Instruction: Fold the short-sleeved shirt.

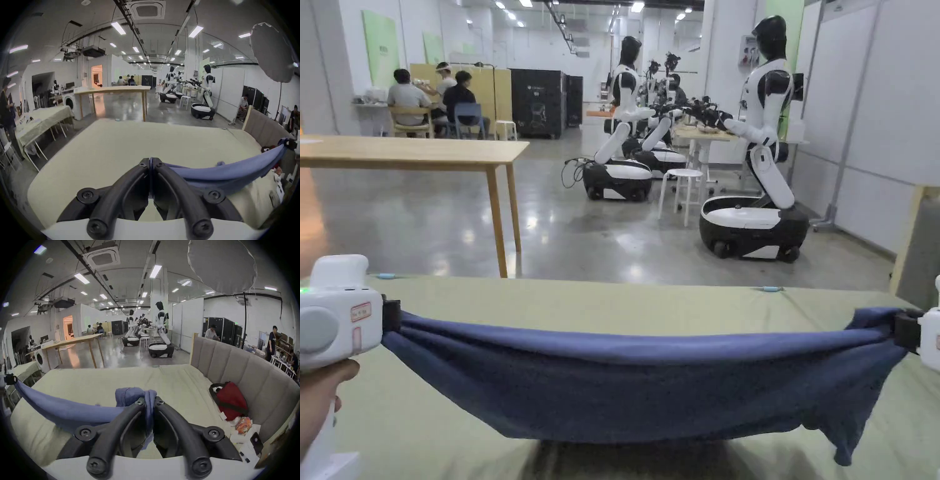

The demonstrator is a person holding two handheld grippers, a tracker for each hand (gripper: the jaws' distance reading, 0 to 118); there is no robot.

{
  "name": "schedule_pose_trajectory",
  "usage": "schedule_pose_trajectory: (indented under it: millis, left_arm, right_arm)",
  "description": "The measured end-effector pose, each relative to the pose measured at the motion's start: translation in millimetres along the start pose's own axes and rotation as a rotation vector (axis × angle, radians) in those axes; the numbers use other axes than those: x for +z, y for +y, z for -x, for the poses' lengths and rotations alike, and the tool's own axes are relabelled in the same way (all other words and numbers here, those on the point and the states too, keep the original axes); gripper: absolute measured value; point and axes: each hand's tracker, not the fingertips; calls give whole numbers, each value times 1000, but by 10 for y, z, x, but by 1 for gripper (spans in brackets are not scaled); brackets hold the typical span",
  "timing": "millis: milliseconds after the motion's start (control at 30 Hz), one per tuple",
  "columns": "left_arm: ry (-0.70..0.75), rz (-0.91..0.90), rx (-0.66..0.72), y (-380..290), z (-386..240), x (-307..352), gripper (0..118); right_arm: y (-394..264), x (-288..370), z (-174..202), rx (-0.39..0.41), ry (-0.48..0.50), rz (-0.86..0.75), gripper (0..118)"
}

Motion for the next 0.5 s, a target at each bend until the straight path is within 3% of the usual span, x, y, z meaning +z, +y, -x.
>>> schedule_pose_trajectory:
  millis: [200,267,433,467,500]
  left_arm:
    - [-43,97,-45,-1262,269,717,0]
    - [-21,169,-54,-1690,337,786,0]
    - [5,303,29,-2345,494,742,0]
    - [-3,301,22,-2389,509,749,4]
    - [-5,290,15,-2381,494,793,13]
  right_arm:
    - [-1214,647,-157,98,62,149,8]
    - [-1728,653,-265,78,108,203,8]
    - [-2626,682,-272,35,71,316,8]
    - [-2679,694,-318,11,85,304,11]
    - [-2698,721,-355,-19,106,286,21]
